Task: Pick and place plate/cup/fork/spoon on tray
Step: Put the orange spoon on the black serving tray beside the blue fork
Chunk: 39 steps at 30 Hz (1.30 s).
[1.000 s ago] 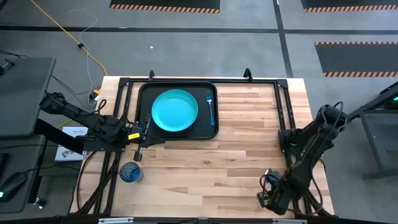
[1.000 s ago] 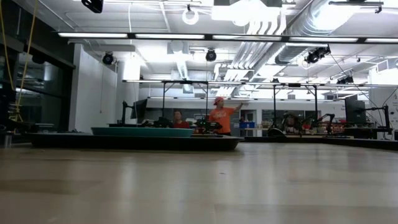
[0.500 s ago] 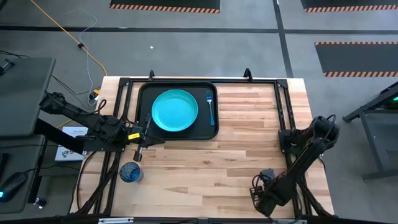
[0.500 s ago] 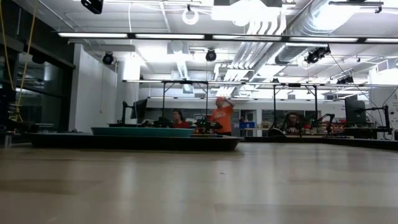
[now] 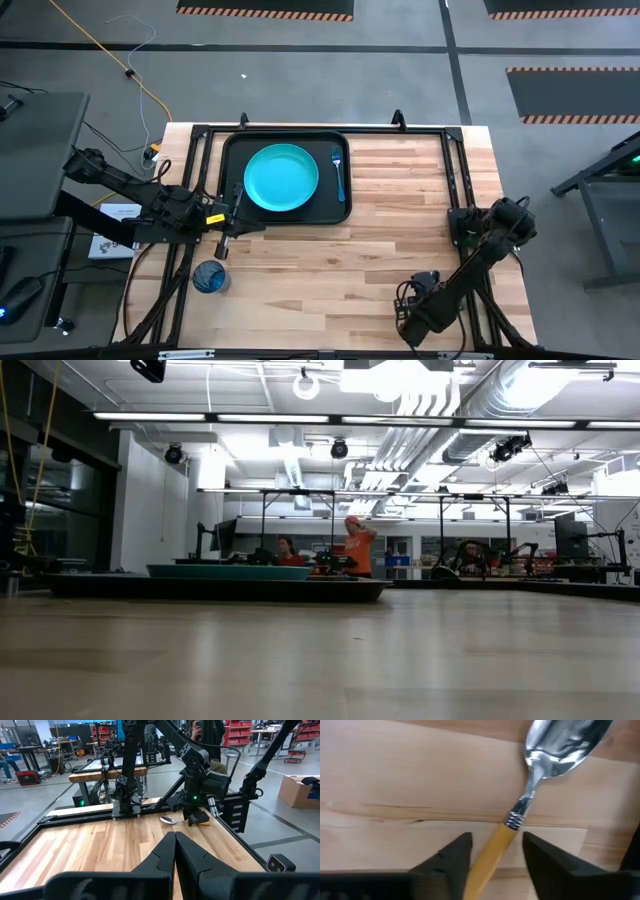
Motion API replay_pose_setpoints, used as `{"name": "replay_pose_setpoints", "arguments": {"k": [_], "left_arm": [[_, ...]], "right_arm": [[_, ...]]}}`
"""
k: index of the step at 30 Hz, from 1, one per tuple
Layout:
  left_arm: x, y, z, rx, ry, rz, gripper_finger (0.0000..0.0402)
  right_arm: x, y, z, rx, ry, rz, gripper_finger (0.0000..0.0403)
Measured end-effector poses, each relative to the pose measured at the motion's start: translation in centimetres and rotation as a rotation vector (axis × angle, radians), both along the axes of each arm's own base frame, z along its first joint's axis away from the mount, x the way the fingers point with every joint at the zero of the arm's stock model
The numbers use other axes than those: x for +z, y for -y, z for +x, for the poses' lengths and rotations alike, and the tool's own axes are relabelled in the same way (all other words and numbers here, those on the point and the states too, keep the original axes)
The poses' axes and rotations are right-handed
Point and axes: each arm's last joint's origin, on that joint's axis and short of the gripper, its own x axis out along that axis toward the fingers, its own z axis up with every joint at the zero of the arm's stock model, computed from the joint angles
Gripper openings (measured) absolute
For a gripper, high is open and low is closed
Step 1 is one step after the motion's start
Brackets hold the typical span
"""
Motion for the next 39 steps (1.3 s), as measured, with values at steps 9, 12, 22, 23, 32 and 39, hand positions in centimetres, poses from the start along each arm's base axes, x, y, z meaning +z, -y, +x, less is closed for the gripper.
{"name": "replay_pose_setpoints", "arguments": {"k": [9, 12, 22, 23, 32, 39], "left_arm": [[0.0, 0.0, 0.0, -0.003, 0.0, 0.0, 0.0], [0.0, 0.0, 0.0, -0.004, 0.0, 0.0, 0.0], [0.0, 0.0, 0.0, -0.004, 0.003, 0.001, 0.0], [0.0, 0.0, 0.0, -0.004, 0.004, 0.0, 0.0], [0.0, 0.0, 0.0, -0.003, -0.004, -0.026, 0.0], [0.0, 0.1, 0.0, -0.01, -0.008, -0.042, 0.0]], "right_arm": [[-0.3, 1.0, 0.5, 0.066, -0.026, -0.035, 0.003], [0.1, 1.3, 0.7, 0.108, -0.033, -0.011, 0.0035], [4.2, 3.5, 1.9, 0.242, 0.242, -0.077, 0.0], [4.5, 3.7, 2.5, 0.261, 0.292, -0.079, 0.0001], [4.9, 7.5, 6.6, 0.347, 0.385, -0.111, 0.0001], [5.1, 9.6, 8.8, 0.406, 0.445, -0.124, 0.0001]]}}
